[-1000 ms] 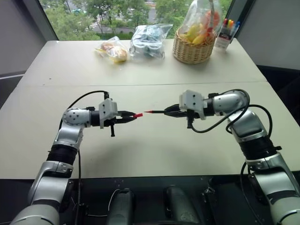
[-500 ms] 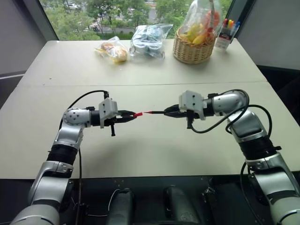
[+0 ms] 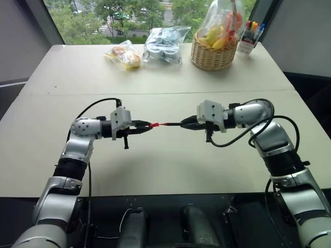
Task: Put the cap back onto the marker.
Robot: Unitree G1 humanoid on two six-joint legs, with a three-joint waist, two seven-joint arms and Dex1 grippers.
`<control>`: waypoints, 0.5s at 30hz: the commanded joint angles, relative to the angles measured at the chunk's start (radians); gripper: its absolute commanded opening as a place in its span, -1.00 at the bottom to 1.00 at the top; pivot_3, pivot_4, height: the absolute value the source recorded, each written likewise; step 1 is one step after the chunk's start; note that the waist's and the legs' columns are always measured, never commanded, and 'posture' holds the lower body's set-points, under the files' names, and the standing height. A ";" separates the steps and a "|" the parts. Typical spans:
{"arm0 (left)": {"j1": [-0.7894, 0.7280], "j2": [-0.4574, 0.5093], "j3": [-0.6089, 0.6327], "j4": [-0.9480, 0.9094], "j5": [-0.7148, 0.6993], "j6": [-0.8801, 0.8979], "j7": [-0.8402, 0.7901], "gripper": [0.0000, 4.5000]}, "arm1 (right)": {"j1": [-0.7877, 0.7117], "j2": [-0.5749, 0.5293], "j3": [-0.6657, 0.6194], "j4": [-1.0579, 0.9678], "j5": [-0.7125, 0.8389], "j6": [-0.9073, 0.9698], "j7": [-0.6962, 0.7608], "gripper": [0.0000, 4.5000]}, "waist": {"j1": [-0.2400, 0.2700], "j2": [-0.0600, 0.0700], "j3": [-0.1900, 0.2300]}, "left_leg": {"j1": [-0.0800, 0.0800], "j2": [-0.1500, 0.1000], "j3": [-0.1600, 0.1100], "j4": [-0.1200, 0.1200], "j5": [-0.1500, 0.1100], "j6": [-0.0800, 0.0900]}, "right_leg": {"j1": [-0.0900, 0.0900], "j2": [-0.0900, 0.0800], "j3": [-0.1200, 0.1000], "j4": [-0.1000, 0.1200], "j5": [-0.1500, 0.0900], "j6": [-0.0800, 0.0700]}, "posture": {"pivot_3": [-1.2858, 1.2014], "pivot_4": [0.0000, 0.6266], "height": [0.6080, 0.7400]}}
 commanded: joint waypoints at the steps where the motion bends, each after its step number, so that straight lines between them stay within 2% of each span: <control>1: -0.017 0.000 0.004 -0.037 -0.010 0.003 0.004 -1.00 | -0.006 0.000 -0.001 -0.040 0.011 -0.007 -0.004 -0.99 | 0.000 0.000 0.000 | 0.000 0.000 0.000 0.000 0.000 0.000 | 0.000 0.000 0.000 0.000 0.000 0.000 | 0.03 -0.52 1.00; 15: -0.026 -0.013 -0.015 -0.042 -0.010 0.010 -0.019 -1.00 | -0.006 0.018 0.018 -0.067 0.013 0.001 -0.002 -0.99 | 0.000 0.000 0.000 | 0.000 0.000 0.000 0.000 0.000 0.000 | 0.000 0.000 0.000 0.000 0.000 0.000 | 0.03 -0.52 1.00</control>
